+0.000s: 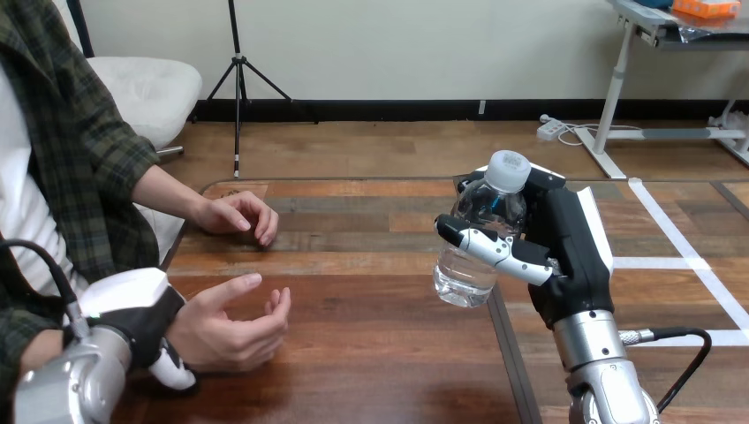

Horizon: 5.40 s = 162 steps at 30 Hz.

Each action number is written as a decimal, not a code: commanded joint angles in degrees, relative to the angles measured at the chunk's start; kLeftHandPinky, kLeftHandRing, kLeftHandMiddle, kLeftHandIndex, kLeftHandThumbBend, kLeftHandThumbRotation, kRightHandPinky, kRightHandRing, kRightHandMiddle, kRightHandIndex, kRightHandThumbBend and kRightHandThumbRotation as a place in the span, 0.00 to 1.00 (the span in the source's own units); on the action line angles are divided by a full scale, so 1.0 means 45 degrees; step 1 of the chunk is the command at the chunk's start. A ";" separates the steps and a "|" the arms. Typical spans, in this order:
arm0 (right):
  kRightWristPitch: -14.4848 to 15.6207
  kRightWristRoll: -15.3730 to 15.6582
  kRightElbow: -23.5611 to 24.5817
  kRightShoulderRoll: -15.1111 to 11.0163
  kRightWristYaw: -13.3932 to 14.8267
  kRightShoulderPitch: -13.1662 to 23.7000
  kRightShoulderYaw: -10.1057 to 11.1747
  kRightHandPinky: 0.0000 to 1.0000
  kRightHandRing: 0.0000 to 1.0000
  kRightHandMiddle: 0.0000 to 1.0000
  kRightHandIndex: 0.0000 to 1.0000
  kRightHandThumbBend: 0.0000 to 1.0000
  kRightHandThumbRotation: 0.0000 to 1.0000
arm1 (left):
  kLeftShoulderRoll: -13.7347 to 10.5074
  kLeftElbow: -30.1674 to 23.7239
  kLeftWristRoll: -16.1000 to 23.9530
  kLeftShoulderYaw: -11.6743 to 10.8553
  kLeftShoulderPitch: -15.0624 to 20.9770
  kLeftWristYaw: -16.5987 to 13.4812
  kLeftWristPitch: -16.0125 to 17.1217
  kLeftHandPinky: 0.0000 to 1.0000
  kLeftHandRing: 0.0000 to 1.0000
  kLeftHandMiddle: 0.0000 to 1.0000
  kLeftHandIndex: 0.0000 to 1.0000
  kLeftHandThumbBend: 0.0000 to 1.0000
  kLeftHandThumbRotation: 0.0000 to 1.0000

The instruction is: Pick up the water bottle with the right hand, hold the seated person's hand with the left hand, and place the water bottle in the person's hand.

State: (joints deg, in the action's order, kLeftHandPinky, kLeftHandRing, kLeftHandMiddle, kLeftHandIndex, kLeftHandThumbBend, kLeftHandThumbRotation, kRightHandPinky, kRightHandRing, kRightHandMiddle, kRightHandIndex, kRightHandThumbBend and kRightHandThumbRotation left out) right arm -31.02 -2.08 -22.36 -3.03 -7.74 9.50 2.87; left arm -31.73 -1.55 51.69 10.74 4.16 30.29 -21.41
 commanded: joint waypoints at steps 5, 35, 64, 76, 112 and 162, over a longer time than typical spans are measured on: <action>-0.0398 0.0042 0.0490 -0.0208 0.0219 0.1430 0.0181 0.35 0.39 0.43 0.43 0.52 0.00 | 0.0780 0.0589 -0.0807 0.1029 -0.0794 -0.0525 0.0725 0.37 0.44 0.50 0.53 0.76 0.00; -0.0329 -0.0038 0.0307 -0.0275 0.0332 0.1553 0.0191 0.35 0.40 0.44 0.43 0.56 0.00 | 0.0926 0.1405 -0.2055 0.0554 -0.1524 -0.5564 0.4031 0.32 0.40 0.47 0.50 0.77 0.00; -0.0389 0.0117 0.0253 -0.0351 0.0529 0.1577 0.0166 0.38 0.42 0.45 0.46 0.56 0.00 | 0.1377 0.1289 -0.2253 0.0405 -0.1876 -0.7507 0.4465 0.38 0.44 0.49 0.50 0.73 0.00; -0.0404 0.0232 0.0256 -0.0384 0.0615 0.1572 0.0168 0.38 0.42 0.45 0.46 0.57 0.00 | 0.1631 0.1247 -0.2379 0.0350 -0.1927 -0.8041 0.4603 0.38 0.44 0.48 0.49 0.74 0.00; -0.0315 0.0406 0.0328 -0.0412 0.0747 0.1623 0.0194 0.39 0.42 0.46 0.46 0.60 0.00 | 0.2290 0.1758 -0.2851 0.0458 -0.1809 -1.0016 0.6265 0.32 0.39 0.44 0.46 0.76 0.00; -0.0561 -0.0295 -0.0158 -0.0384 0.0109 0.2359 0.0192 0.34 0.39 0.44 0.46 0.60 0.00 | 0.3359 -0.0109 -0.2425 0.1568 -0.1781 -0.9756 0.7513 0.24 0.31 0.37 0.42 0.80 0.00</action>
State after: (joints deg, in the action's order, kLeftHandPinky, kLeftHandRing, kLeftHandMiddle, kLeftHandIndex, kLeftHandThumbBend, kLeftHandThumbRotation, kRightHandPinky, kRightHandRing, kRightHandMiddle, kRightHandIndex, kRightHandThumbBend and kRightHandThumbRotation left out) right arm -31.38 -1.35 -23.78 -4.74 -6.32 13.36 3.15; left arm -19.16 0.77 40.99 13.68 -4.84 -14.89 9.79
